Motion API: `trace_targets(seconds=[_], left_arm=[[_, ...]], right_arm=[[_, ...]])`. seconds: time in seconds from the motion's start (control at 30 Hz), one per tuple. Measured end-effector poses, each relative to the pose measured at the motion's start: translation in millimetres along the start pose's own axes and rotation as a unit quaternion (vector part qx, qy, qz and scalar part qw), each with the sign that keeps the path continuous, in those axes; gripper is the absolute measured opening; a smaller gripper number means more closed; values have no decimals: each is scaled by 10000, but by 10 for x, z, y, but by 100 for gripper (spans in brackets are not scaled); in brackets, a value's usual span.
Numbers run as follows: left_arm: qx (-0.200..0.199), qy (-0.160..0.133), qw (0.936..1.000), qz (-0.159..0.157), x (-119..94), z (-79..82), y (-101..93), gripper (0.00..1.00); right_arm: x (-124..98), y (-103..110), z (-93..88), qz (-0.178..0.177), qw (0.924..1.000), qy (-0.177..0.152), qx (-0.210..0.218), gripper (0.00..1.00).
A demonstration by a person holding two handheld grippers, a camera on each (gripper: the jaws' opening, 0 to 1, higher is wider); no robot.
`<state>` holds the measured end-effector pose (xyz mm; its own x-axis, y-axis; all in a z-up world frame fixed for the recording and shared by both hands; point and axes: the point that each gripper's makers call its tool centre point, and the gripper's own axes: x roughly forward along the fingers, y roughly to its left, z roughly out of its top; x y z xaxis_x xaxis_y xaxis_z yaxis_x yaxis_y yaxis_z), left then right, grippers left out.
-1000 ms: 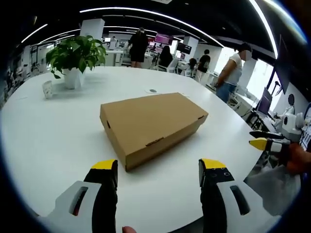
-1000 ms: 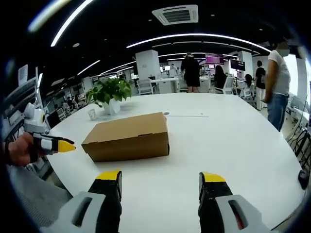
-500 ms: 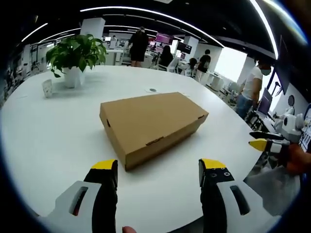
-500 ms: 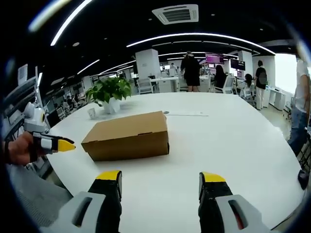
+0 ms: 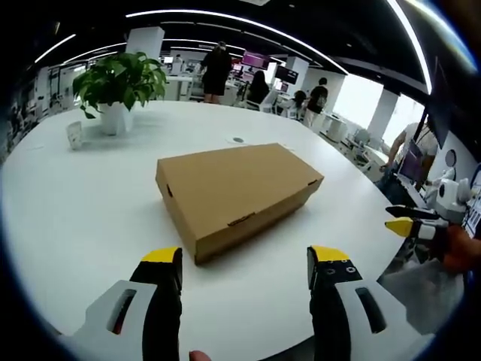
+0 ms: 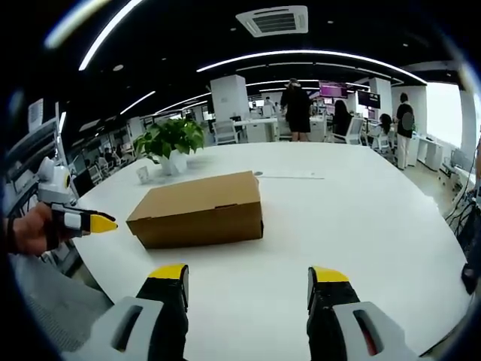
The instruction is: Operate the shoe box by opening the lid, removing the specified soft item, and placing it in the target area until the item is outside and the box remains undamaged.
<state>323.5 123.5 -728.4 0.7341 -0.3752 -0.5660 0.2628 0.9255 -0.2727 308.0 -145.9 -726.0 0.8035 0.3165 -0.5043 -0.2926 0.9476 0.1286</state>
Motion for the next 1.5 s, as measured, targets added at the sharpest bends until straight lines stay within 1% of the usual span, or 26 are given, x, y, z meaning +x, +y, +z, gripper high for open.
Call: trace_targets(seconds=[0.4,0.6,0.73,0.87,0.9,1.03,1.1,1.23,1.37,1.5], left_arm=[[-165,-76,9998,60,-31,31,54,69],[-203,-72,9998,48,-5,31,65,69],[-192,-46,9998,47,0,23,71,69],[-201,-25,9998,25,10,18,59,69],[-200,-13,9998,30,17,13,66,69],[-202,16,9998,40,25,8,84,69],[-174,23,9998,55,28,13,101,69],[-250,47,9997,55,63,3,153,69],[-282,71,9996,71,101,17,191,69],[-206,102,9997,62,169,42,211,69]], right_arm=[[11,17,-20,24,10000,39,45,62],[24,15,-33,32,9999,72,86,62],[63,21,-23,39,9999,70,153,62],[111,30,-30,74,9999,105,84,62],[140,21,-30,97,9997,93,187,62],[230,0,-69,123,9994,143,299,62],[274,-2,-89,145,9993,184,289,62],[375,-15,-113,225,9990,280,248,62],[526,-64,-53,307,9988,305,235,61],[697,-88,44,378,9986,309,198,61]])
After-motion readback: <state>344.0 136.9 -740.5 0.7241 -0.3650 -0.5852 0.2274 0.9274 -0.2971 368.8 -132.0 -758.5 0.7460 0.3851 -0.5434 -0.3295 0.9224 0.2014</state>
